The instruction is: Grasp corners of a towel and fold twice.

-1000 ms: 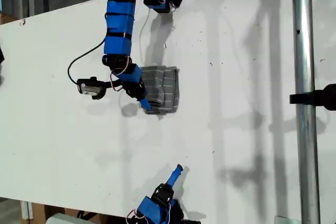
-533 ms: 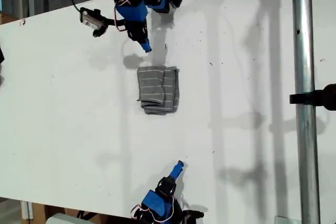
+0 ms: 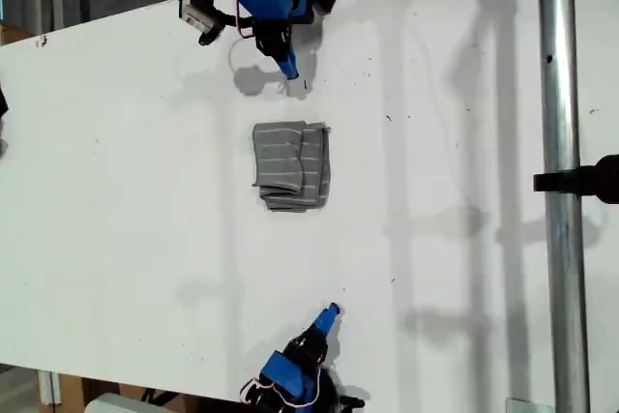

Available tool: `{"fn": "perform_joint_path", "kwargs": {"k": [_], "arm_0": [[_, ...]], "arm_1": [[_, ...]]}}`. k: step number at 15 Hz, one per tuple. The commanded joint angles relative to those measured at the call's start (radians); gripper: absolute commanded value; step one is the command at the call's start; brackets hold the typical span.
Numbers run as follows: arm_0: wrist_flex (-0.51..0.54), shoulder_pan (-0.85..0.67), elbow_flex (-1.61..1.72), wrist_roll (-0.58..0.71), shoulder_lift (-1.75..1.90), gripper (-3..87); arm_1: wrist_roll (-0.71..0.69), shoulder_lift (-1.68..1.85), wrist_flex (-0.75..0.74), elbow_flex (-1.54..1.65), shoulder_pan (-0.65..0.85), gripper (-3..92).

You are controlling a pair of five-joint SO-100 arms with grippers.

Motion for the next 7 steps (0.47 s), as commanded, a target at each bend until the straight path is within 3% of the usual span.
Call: {"fn": "perform_joint_path", "kwargs": {"k": [1,7], "arm_0": [[0.002,-0.006,0.005,0.058,0.005,12.0],[0.002,-0.006,0.005,0.058,0.005,10.6]], "arm_1": [[0.005,0.005,0.011,-0.008,-0.023,2.4],[0.005,0.005,0.011,-0.008,-0.025,2.4]]}}
